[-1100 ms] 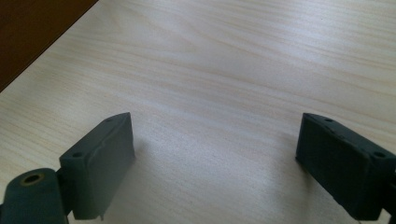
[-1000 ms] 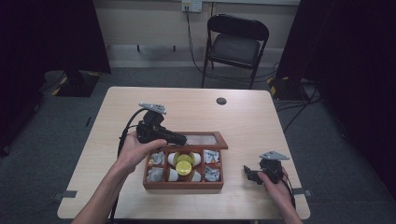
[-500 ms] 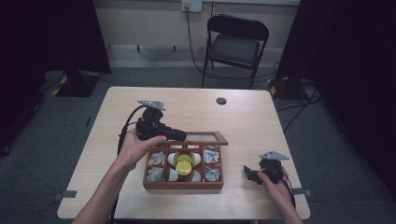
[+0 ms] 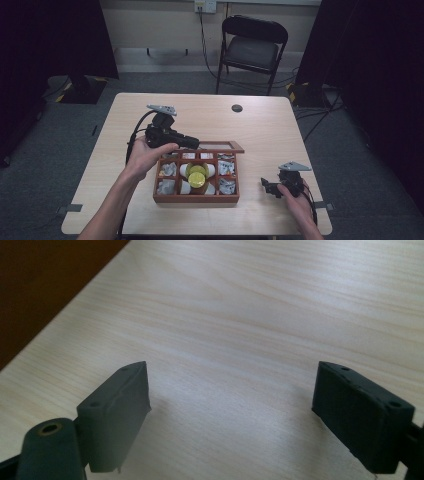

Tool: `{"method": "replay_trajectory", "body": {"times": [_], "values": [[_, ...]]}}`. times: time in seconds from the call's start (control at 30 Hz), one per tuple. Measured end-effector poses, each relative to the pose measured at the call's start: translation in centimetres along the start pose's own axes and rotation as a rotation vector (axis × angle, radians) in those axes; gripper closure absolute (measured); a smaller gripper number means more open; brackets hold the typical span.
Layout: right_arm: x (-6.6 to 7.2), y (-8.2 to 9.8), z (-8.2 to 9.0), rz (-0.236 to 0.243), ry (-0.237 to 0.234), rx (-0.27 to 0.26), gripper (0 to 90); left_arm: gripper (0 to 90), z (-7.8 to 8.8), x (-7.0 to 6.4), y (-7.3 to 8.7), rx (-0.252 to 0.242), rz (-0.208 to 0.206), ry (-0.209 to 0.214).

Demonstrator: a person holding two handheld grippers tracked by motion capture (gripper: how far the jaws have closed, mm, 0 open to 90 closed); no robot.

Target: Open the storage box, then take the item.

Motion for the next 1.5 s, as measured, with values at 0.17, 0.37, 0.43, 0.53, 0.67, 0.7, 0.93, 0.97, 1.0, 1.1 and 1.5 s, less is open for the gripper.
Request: {"method": "replay_trajectory", "body": {"times": [0.17, 0.37, 0.43, 0.53, 0.67, 0.7, 0.93, 0.97, 1.0, 1.1, 1.5], "values": [[0.5, -0.4, 0.5, -0.023, -0.034, -0.035, 14.9, 81.1, 0.0, 0.0, 0.0, 0.004, -0.001, -0.002], [2.2, -1.3, 0.8, -0.017, -0.112, -0.079, 15.0, 81.0, 0.0, -0.1, 0.0, 0.004, -0.004, -0.005], [3.1, -1.8, 1.1, -0.018, -0.156, -0.11, 15.4, 81.1, 0.0, -0.1, 0.0, 0.007, -0.006, -0.006], [4.2, -2.2, 1.6, -0.012, -0.201, -0.125, 16.8, 81.1, 0.0, 0.0, -0.1, 0.003, -0.006, -0.007], [5.6, -2.9, 2.2, 0.009, -0.255, -0.159, 22.0, 81.1, 0.0, 0.0, -0.1, 0.002, -0.003, -0.002], [6.0, -3.1, 2.3, 0.012, -0.266, -0.167, 21.9, 81.1, 0.0, 0.0, -0.1, 0.003, -0.005, -0.004], [9.5, -4.2, 2.3, 0.076, -0.374, -0.18, 28.7, 81.1, 0.0, -0.1, -0.1, 0.001, -0.009, -0.007], [10.1, -4.3, 2.2, 0.089, -0.389, -0.175, 29.6, 81.1, 0.0, 0.0, -0.1, 0.003, -0.011, -0.005], [10.6, -4.5, 2.2, 0.103, -0.404, -0.175, 30.1, 81.2, 0.0, 0.0, -0.1, 0.002, -0.009, -0.005], [11.9, -5.0, 1.8, 0.137, -0.435, -0.177, 32.3, 81.1, 0.0, 0.0, -0.1, 0.002, -0.009, -0.004], [16.6, -6.9, -1.1, 0.223, -0.532, -0.121, 36.4, 81.1, -0.1, 0.0, -0.5, 0.019, -0.002, -0.01]]}}
Point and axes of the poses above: each handheld gripper's, and its own axes: z roughly backward along the jaws, y roughly out of its underside, x roughly to its left, the point moved 1 cm from there along -z, roughly forward along the jaws, and after that the axes turned 13 degrees about -x, right-handed, at the moved point
